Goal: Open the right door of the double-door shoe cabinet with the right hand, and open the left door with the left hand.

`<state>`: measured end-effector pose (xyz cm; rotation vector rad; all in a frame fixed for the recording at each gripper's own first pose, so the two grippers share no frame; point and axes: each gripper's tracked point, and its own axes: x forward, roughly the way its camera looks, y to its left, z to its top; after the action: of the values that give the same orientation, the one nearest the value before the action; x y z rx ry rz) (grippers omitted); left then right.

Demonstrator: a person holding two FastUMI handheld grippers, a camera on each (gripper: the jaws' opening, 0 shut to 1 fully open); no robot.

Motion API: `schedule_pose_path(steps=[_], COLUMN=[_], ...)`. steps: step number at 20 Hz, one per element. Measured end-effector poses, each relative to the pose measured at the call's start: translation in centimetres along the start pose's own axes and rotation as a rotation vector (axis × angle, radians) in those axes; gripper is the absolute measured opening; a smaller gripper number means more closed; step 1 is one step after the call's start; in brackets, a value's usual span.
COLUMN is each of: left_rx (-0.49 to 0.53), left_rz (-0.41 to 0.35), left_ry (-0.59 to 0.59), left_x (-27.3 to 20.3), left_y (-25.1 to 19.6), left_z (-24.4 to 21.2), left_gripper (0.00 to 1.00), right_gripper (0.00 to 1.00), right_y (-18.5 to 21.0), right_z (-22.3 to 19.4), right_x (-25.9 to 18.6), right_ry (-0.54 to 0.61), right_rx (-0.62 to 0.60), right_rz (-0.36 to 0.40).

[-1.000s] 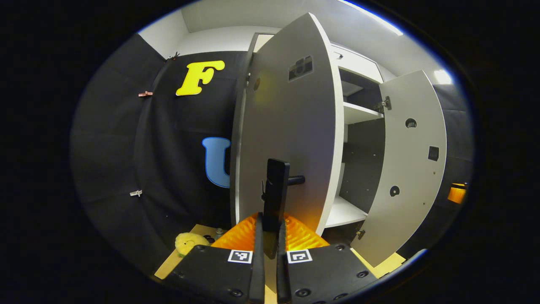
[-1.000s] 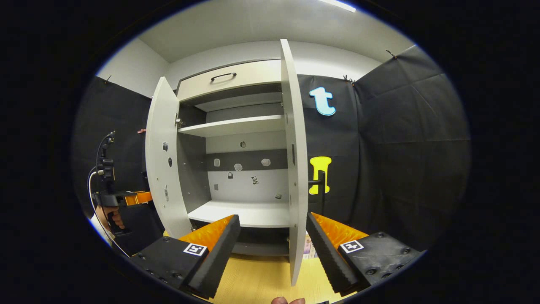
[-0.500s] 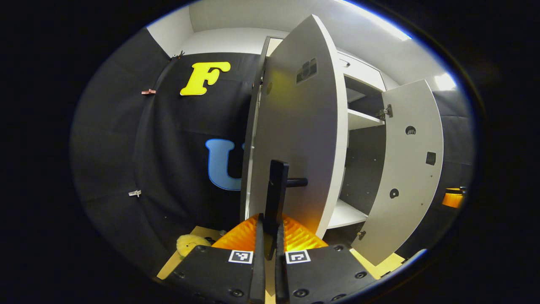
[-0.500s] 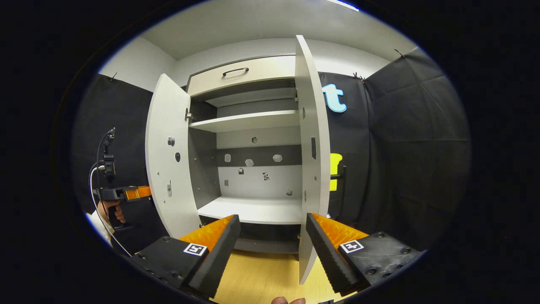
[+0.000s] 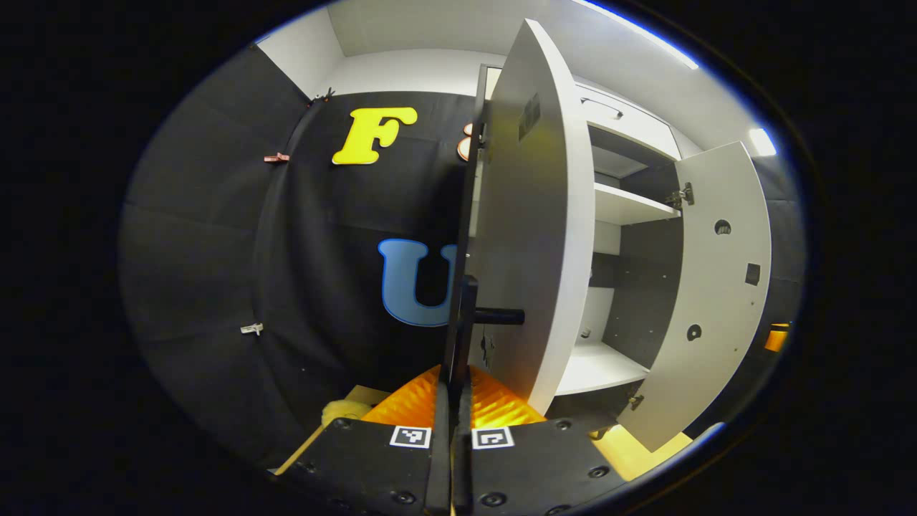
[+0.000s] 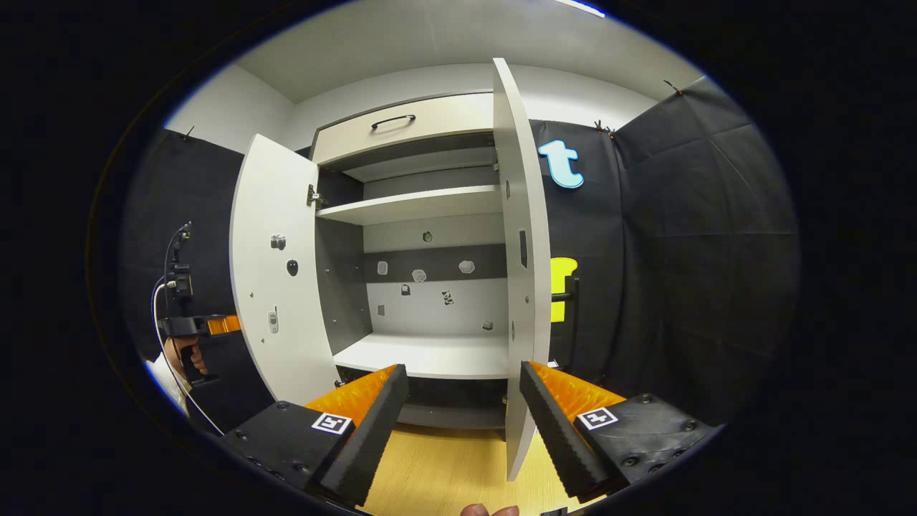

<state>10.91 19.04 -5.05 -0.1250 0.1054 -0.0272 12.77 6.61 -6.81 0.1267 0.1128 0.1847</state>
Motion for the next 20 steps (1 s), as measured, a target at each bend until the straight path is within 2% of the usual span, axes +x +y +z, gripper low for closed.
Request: schedule_pose_path(steps=[1, 2, 11, 13, 15, 20], left_rx=[-0.009, -0.019, 0.004, 0.002, -0.007, 0.023], left_rz=[-0.016, -0.028, -0.078, -0.094, -0.107, -0.085], left_ry=[0.002, 0.000, -0.004, -0.009, -0.012, -0.008], left_x=[0.0, 0.0, 0.2, 0.0, -0.6, -2.2], left_y=[0.5, 0.7, 1.8, 2.0, 2.0, 2.3], left_z=[-0.1, -0.1, -0.1, 0.0, -0.2, -0.4], left_gripper=[0.00, 0.05, 0.05, 0.10, 0.10, 0.16], right_gripper=[0.98, 0.98, 0.98, 0.98, 0.98, 0.98], right_y=[0.1, 0.2, 0.3, 0.3, 0.3, 0.4], right_z=[0.0, -0.1, 0.0, 0.0, 0.1, 0.0], right_x=[0.0, -0.1, 0.1, 0.1, 0.1, 0.0], right_ry=[0.002, 0.002, 0.002, 0.001, -0.003, 0.002], right_rx=[0.003, 0.005, 0.009, 0.012, 0.013, 0.014], right_rz=[0.002, 0.003, 0.005, 0.004, 0.004, 0.023])
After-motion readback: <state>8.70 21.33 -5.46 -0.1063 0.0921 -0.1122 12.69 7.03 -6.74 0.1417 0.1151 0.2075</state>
